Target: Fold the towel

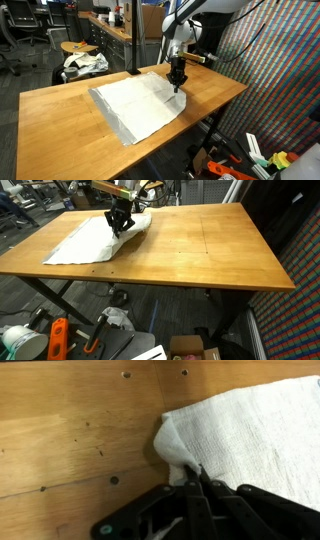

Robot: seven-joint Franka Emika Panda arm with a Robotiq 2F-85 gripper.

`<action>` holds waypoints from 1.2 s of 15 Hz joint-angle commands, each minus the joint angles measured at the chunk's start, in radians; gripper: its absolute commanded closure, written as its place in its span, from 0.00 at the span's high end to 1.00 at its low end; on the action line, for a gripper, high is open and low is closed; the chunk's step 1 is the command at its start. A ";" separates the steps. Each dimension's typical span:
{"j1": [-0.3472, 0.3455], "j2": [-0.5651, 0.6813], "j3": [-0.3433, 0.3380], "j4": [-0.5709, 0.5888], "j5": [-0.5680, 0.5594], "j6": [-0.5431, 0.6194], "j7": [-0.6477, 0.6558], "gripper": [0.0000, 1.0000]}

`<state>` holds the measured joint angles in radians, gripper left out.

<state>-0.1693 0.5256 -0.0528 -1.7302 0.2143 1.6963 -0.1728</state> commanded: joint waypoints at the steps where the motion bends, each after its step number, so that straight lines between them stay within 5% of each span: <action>1: 0.051 -0.081 0.003 -0.043 -0.053 0.018 0.056 0.01; 18: 0.289 -0.284 0.089 -0.245 -0.300 0.179 0.335 0.01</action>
<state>0.0950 0.3141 0.0202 -1.8976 -0.0439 1.8254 0.1187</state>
